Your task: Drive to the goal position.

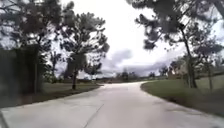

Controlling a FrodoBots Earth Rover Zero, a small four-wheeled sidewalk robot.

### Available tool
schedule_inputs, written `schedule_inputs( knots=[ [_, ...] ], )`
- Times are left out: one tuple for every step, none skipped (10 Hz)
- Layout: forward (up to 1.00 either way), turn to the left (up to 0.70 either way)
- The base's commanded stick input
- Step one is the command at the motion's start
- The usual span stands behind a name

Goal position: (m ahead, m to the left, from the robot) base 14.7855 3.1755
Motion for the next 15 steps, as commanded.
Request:
schedule_inputs(
  knots=[
    [0.85, 0.0],
    [0.85, 0.0],
    [0.85, 0.0],
    [0.85, 0.0],
    [0.85, 0.0],
    [0.85, 0.0],
    [0.85, 0.0],
    [0.85, 0.0],
    [0.85, 0.0],
    [0.85, 0.0],
    [0.85, 0.0],
    [0.85, 0.0],
    [0.85, 0.0],
    [0.85, 0.0],
    [0.85, 0.0]
  ],
)
